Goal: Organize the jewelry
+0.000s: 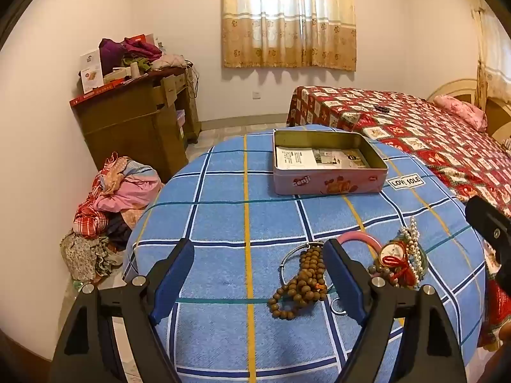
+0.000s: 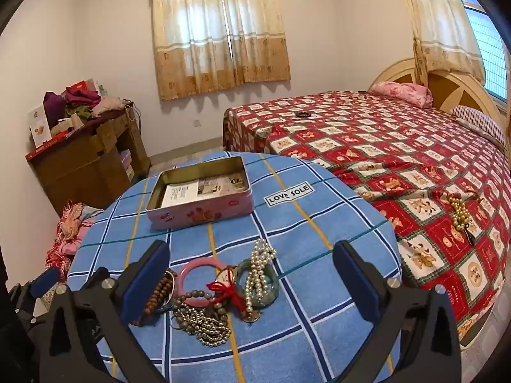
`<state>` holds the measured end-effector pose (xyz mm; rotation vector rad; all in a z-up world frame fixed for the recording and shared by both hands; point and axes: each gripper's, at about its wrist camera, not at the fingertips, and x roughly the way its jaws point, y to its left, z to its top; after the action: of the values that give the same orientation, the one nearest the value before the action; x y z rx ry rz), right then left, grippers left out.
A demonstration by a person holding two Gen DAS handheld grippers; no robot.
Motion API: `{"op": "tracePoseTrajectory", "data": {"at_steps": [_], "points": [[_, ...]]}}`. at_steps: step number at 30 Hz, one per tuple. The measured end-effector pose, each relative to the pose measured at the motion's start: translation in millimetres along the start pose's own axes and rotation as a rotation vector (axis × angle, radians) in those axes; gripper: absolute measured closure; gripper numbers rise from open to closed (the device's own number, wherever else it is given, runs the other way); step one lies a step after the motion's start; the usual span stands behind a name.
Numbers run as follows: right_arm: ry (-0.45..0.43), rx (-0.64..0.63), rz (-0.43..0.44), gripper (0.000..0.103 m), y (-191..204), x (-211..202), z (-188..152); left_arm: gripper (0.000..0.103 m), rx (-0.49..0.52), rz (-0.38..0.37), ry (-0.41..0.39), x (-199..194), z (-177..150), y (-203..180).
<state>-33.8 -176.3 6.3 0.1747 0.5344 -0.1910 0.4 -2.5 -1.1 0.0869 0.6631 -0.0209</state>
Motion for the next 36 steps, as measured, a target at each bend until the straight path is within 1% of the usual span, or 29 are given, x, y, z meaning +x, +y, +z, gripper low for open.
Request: {"op": "tracePoseTrajectory", "data": {"at_steps": [2,3,5,7,9,10,14,16,36], "points": [[0.001,0.003,0.005,0.000,-1,1,0,0.020,0.021,0.003,0.012,1,0,-3],[0.002,0.002,0.002,0.000,-1,1,0,0.020,0.012,-0.017,0.003,-2,-3,-3],[0.003,0.000,0.002,0.000,-2,1,-1,0.020,0.024,-0.035,0.011,-5,-4,-6],[0.003,0.000,0.003,0.000,-3,1,-1,0.020,0.003,-0.046,0.009,-5,-4,-3],[0.005,0.001,0.001,0.000,-4,1,-2,0.020,0.001,-0.044,0.006,-9,-4,-3],[0.010,0.003,-0.008,0.000,-9,7,-6,0.020,-0.002,-0.044,0.010,-7,-5,0],[0.018,0.008,-0.009,0.000,-9,6,-8,0.020,0.006,-0.020,0.018,-2,-3,-3],[0.024,0.016,-0.009,0.000,-8,5,-3,0.020,0.003,-0.023,0.022,-2,-4,-2],[0.035,0.012,-0.006,0.000,-4,6,-5,0.020,-0.004,-0.022,0.027,2,-7,0]]}}
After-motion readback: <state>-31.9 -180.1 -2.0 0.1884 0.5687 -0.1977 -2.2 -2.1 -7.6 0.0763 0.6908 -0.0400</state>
